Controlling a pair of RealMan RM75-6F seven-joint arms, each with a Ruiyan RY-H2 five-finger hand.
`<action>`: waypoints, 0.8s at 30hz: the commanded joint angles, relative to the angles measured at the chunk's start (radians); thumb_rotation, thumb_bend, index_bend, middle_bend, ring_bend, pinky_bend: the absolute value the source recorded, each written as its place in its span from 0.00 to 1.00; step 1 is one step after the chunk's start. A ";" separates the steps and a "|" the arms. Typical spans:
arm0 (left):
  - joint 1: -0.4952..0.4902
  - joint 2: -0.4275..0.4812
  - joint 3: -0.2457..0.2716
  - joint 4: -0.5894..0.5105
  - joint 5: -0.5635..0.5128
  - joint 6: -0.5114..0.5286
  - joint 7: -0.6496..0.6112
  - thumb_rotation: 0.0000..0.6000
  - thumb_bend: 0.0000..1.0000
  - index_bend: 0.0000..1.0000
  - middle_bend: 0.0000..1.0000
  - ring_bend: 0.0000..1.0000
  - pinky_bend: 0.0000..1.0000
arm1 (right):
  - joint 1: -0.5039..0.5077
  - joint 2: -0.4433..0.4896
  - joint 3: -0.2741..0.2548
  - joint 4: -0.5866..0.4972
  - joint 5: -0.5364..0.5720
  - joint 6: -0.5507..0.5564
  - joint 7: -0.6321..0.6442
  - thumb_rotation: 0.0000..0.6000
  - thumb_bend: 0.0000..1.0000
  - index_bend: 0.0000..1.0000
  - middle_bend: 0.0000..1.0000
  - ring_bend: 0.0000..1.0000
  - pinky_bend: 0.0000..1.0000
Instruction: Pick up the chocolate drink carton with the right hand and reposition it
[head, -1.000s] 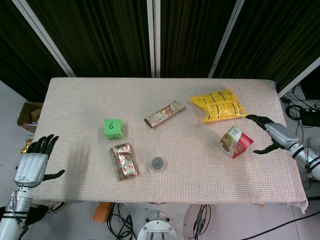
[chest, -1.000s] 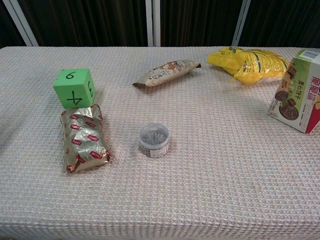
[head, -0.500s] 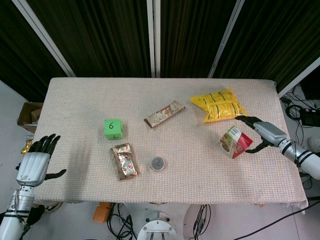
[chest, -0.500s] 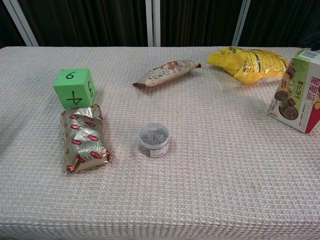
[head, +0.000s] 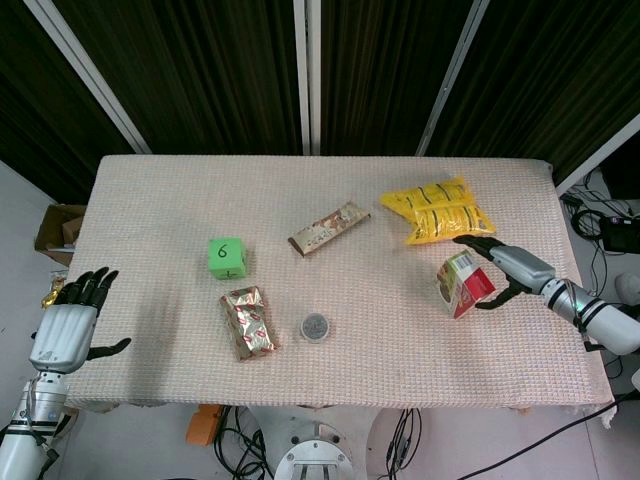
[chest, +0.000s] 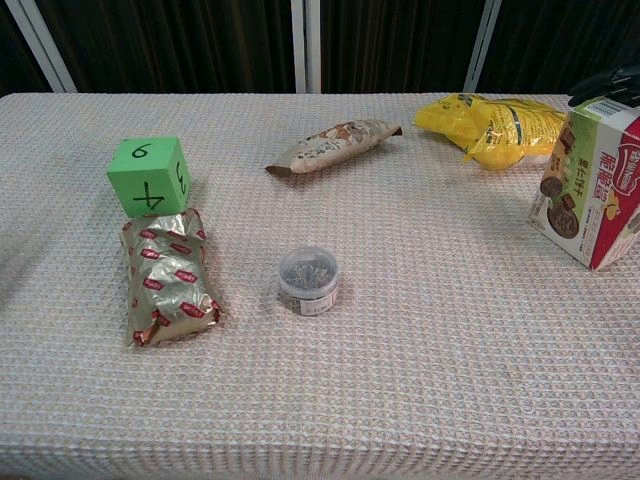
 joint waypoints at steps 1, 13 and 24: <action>0.001 0.001 0.001 0.002 0.001 0.001 -0.005 0.79 0.03 0.08 0.07 0.07 0.19 | -0.002 -0.011 0.004 0.000 0.015 -0.002 -0.017 1.00 0.00 0.00 0.07 0.00 0.00; 0.003 0.005 0.005 0.006 0.006 0.005 -0.021 0.79 0.03 0.08 0.08 0.07 0.19 | -0.011 -0.019 0.022 -0.032 0.068 -0.017 -0.085 1.00 0.00 0.00 0.35 0.00 0.00; 0.010 0.010 0.003 0.016 0.017 0.022 -0.054 0.79 0.04 0.08 0.08 0.07 0.19 | -0.006 0.180 0.084 -0.275 0.085 0.029 -0.463 1.00 0.11 0.00 0.46 0.00 0.00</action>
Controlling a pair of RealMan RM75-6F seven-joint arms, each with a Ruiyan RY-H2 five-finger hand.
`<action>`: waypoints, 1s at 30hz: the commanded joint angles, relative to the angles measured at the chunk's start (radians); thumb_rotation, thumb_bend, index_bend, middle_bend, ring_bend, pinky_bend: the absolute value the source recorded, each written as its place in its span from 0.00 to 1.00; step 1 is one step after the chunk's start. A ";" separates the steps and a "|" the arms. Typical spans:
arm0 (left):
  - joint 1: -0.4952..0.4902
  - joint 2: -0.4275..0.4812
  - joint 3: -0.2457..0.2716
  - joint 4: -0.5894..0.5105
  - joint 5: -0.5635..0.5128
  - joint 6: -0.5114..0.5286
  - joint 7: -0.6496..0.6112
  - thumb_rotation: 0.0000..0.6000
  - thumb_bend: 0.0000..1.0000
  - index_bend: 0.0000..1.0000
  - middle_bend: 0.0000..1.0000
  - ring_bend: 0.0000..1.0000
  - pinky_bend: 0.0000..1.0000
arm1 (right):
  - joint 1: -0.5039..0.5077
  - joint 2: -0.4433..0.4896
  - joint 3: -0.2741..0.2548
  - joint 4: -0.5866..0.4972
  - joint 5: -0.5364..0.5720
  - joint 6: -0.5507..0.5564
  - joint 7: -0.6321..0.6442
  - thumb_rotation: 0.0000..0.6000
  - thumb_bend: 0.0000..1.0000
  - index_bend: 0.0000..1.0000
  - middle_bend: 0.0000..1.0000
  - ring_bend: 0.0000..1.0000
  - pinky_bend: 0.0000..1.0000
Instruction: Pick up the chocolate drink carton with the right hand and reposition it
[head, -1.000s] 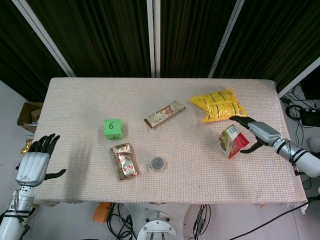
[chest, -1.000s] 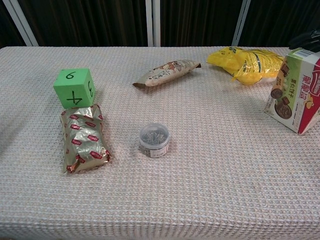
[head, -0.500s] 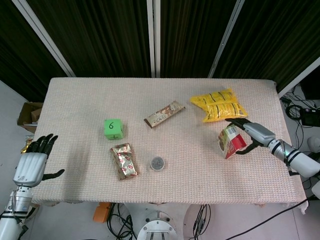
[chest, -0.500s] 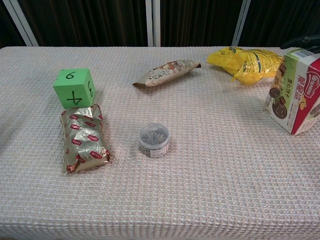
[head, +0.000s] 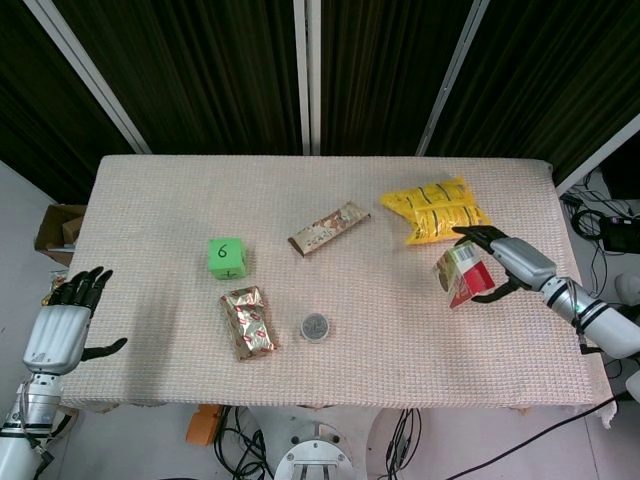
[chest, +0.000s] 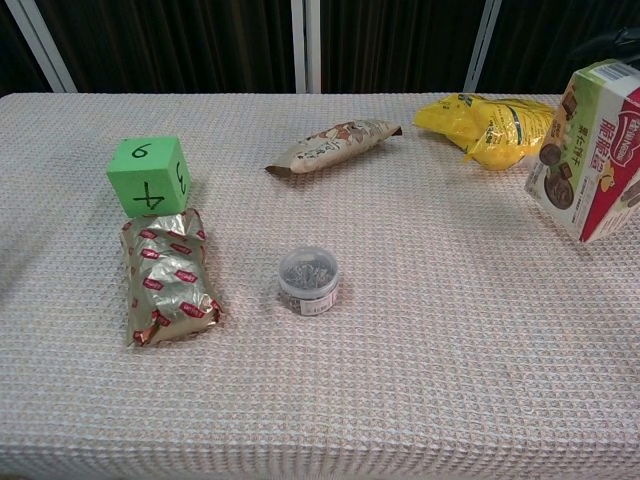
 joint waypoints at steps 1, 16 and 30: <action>0.001 0.000 0.000 0.006 0.006 0.004 -0.012 0.79 0.04 0.08 0.08 0.07 0.19 | 0.023 0.164 0.040 -0.217 0.015 -0.037 -0.371 1.00 0.13 0.00 0.47 0.00 0.00; 0.022 0.006 0.012 0.039 0.045 0.038 -0.084 0.79 0.04 0.08 0.08 0.07 0.19 | 0.145 0.167 0.118 -0.838 0.884 -0.058 -2.090 1.00 0.08 0.00 0.57 0.05 0.00; 0.029 0.010 0.017 0.062 0.054 0.038 -0.119 0.79 0.04 0.08 0.07 0.07 0.19 | 0.223 -0.235 0.067 -0.781 1.233 0.221 -2.447 1.00 0.08 0.00 0.61 0.08 0.00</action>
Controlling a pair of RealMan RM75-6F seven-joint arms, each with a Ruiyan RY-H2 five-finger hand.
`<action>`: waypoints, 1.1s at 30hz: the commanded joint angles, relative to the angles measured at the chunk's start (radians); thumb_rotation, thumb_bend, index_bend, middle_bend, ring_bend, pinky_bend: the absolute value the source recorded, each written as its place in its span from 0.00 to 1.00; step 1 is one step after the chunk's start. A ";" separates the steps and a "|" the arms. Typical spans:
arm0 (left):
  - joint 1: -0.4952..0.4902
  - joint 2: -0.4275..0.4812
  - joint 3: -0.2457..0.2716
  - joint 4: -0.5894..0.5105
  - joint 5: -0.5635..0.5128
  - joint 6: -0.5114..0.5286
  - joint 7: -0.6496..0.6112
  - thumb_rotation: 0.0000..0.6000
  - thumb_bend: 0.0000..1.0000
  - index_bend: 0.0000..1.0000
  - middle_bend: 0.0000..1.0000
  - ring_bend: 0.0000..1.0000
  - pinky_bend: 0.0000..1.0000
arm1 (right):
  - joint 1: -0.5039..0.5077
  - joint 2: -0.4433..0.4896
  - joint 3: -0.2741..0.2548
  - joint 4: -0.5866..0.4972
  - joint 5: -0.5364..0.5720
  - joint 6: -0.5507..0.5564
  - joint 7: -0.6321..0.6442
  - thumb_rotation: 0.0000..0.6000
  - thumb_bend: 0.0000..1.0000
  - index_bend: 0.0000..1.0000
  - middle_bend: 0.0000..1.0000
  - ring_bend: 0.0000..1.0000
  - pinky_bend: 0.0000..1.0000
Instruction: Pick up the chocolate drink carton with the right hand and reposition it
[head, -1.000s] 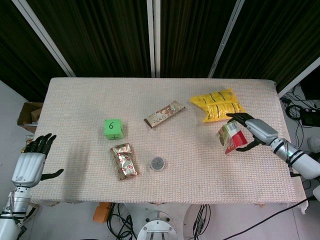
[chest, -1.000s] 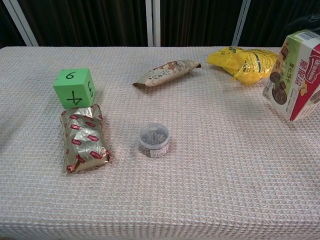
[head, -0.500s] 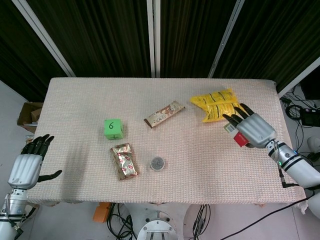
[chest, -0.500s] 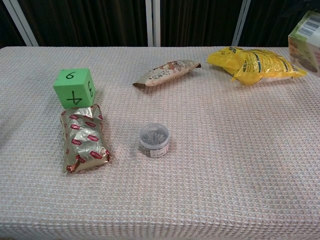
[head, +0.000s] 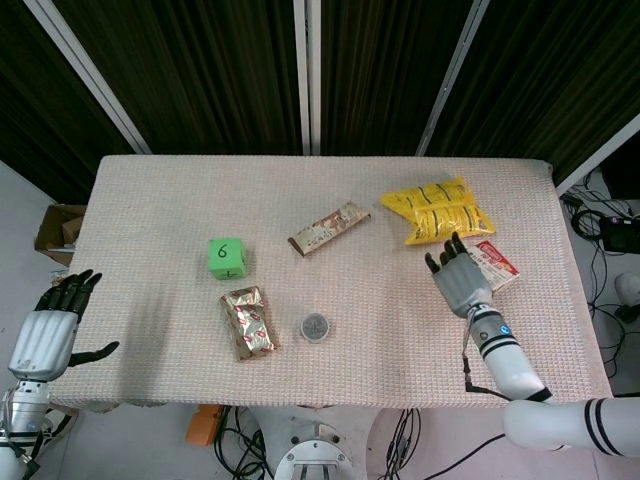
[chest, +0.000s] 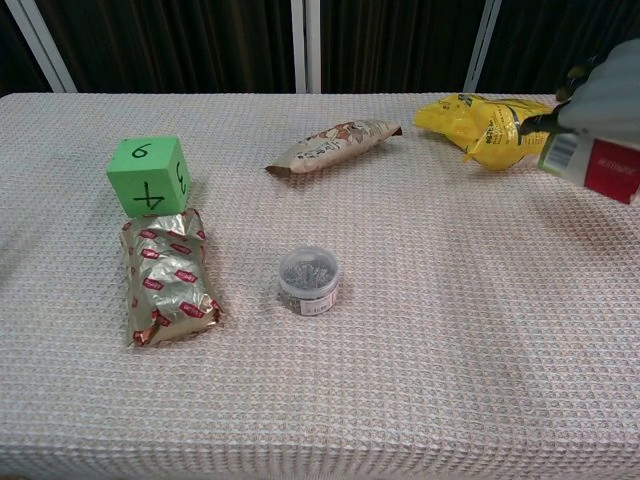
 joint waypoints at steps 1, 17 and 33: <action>0.000 -0.001 0.000 0.002 0.001 0.000 -0.004 0.79 0.03 0.08 0.07 0.07 0.19 | 0.026 -0.096 -0.017 0.005 0.038 0.075 -0.047 1.00 0.08 0.00 0.61 0.08 0.00; 0.006 -0.001 -0.001 0.007 0.003 0.003 -0.010 0.79 0.04 0.08 0.08 0.07 0.19 | 0.015 -0.143 -0.013 0.064 0.001 0.031 0.072 1.00 0.00 0.00 0.06 0.00 0.00; 0.011 -0.001 -0.004 0.010 0.005 0.012 -0.014 0.79 0.04 0.08 0.08 0.07 0.19 | -0.147 0.102 -0.043 -0.062 -0.483 0.016 0.520 1.00 0.00 0.00 0.00 0.00 0.00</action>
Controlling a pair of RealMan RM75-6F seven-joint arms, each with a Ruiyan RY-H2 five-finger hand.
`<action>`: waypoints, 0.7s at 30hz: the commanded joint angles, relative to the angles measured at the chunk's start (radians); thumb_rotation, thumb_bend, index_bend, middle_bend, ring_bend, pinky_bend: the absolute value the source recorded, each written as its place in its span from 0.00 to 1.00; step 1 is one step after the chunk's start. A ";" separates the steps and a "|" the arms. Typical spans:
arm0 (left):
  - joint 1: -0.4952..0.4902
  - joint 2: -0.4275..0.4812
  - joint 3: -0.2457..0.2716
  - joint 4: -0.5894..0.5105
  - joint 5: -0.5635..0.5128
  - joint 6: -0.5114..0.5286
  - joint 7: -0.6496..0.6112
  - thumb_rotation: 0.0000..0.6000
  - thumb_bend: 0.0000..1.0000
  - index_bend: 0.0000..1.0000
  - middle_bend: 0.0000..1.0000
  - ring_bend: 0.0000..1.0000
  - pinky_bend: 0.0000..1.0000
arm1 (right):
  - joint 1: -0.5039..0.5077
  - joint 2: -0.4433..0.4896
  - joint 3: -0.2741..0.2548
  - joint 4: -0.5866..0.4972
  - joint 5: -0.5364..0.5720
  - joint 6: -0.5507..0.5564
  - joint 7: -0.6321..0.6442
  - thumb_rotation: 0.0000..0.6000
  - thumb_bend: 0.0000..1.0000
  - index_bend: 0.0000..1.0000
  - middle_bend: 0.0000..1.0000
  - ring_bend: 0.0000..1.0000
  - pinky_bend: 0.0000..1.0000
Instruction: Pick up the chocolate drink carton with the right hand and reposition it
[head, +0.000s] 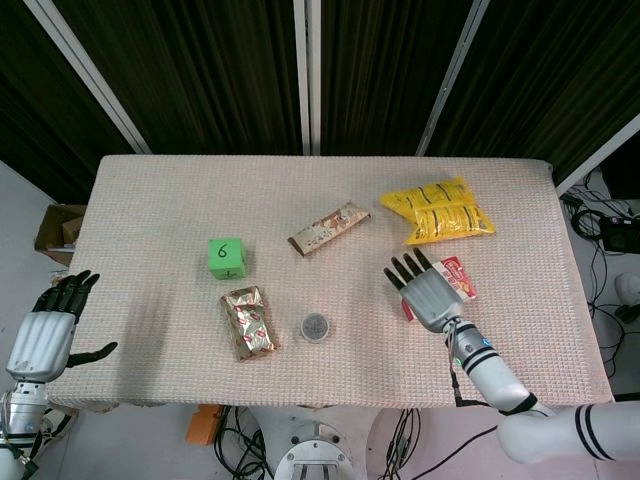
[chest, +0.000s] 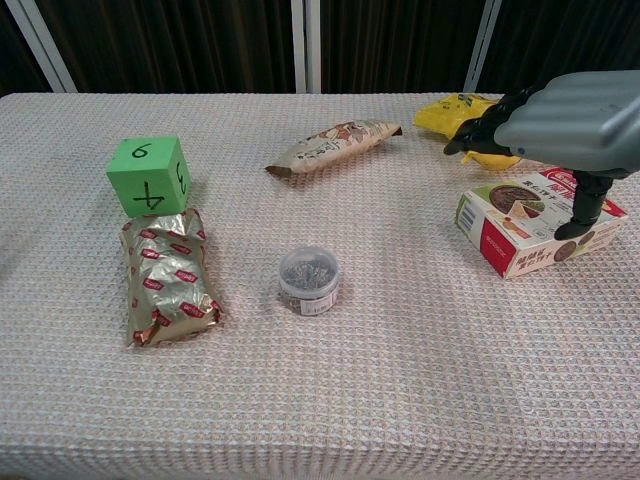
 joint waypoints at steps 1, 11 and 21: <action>0.002 0.002 -0.001 0.000 0.000 0.003 0.000 0.79 0.04 0.08 0.08 0.07 0.19 | -0.117 0.153 -0.036 -0.084 -0.229 0.094 0.160 1.00 0.00 0.00 0.00 0.00 0.00; 0.008 -0.001 -0.011 -0.011 0.004 0.027 0.029 0.79 0.04 0.08 0.08 0.07 0.19 | -0.560 0.236 -0.118 0.426 -0.671 0.566 1.004 1.00 0.00 0.00 0.00 0.00 0.00; 0.005 -0.001 -0.022 -0.027 -0.006 0.029 0.068 0.79 0.04 0.08 0.08 0.07 0.19 | -0.762 0.074 -0.001 0.637 -0.459 0.577 1.075 1.00 0.00 0.00 0.00 0.00 0.00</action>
